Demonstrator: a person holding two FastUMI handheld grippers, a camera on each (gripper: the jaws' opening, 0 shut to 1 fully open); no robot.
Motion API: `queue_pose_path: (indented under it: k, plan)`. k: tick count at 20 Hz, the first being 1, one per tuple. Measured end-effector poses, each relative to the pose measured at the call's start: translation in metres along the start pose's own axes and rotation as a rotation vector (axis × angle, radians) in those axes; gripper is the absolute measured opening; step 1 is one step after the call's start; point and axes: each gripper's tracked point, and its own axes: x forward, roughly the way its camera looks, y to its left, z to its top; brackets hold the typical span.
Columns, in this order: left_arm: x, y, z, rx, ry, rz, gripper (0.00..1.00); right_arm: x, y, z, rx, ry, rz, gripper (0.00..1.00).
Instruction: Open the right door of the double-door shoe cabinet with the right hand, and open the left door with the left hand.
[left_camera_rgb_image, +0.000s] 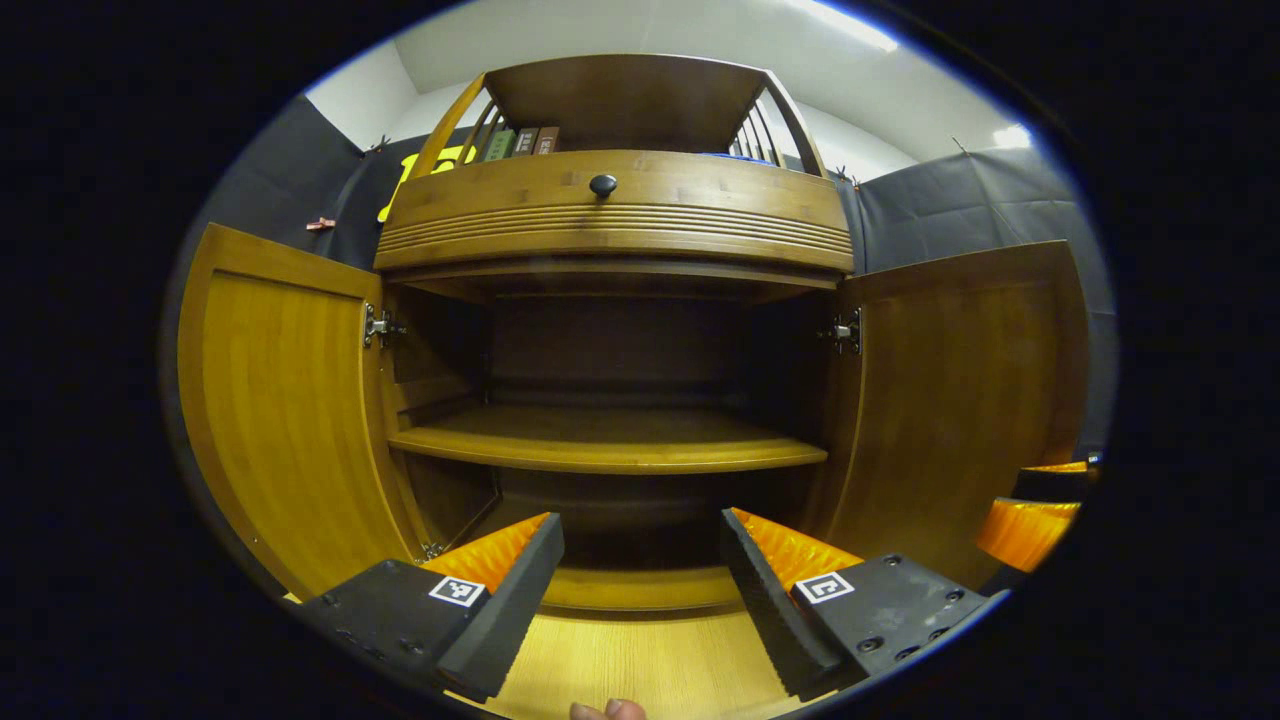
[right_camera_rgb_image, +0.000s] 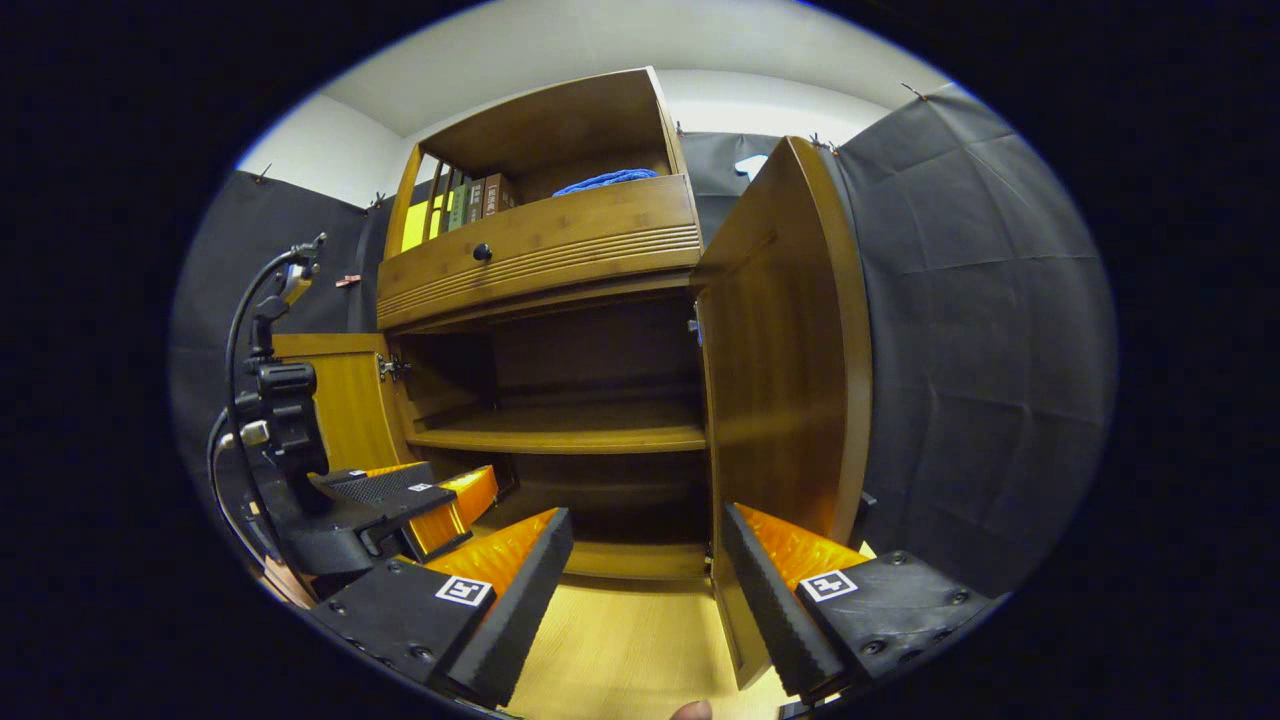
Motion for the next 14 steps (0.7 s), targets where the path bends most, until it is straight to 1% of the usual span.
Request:
queue_pose_path:
  k: [1, 2, 3, 4, 5, 6, 7, 9, 10, 11, 12, 14]
  plan:
    - [-0.001, 0.000, -0.001, -0.001, -0.001, 0.011, 0.97, 0.001, 0.000, -0.003, 0.000, 0.005, 0.002, 0.96]
    - [0.000, 0.002, -0.001, -0.002, -0.001, 0.019, 0.97, 0.002, 0.000, -0.005, 0.006, 0.006, 0.005, 1.00]
    - [0.000, 0.000, -0.001, -0.001, 0.001, 0.019, 0.97, 0.002, 0.000, -0.007, 0.014, 0.010, 0.010, 0.96]
    - [0.000, -0.002, -0.002, 0.009, 0.006, 0.014, 0.97, 0.002, 0.000, -0.008, 0.019, 0.010, 0.010, 1.00]
    - [0.000, -0.003, -0.001, 0.025, 0.005, 0.004, 0.97, 0.002, 0.000, -0.007, 0.019, 0.009, 0.010, 0.96]
    - [0.000, -0.004, 0.000, 0.040, 0.004, -0.009, 0.97, 0.002, 0.000, -0.006, 0.015, 0.009, 0.005, 0.96]
    - [0.000, -0.004, 0.003, 0.051, -0.002, -0.021, 0.97, 0.002, 0.000, -0.005, 0.011, 0.006, 0.001, 1.00]
    - [-0.002, -0.004, 0.009, 0.069, -0.022, -0.028, 0.97, 0.003, 0.000, -0.004, 0.012, 0.008, -0.010, 0.92]
    - [-0.003, -0.002, 0.013, 0.063, -0.044, -0.027, 0.97, 0.003, 0.000, -0.003, 0.008, 0.013, -0.015, 0.92]
    - [-0.003, -0.003, 0.016, 0.046, -0.053, -0.033, 0.97, 0.002, -0.001, -0.004, 0.001, 0.015, -0.023, 0.97]
    - [-0.005, -0.005, 0.018, 0.035, -0.057, -0.037, 0.97, 0.002, -0.001, -0.002, -0.002, 0.012, -0.034, 0.97]
    - [-0.012, -0.002, 0.026, 0.048, -0.091, -0.030, 0.97, 0.002, 0.004, 0.001, 0.004, 0.007, -0.035, 0.97]
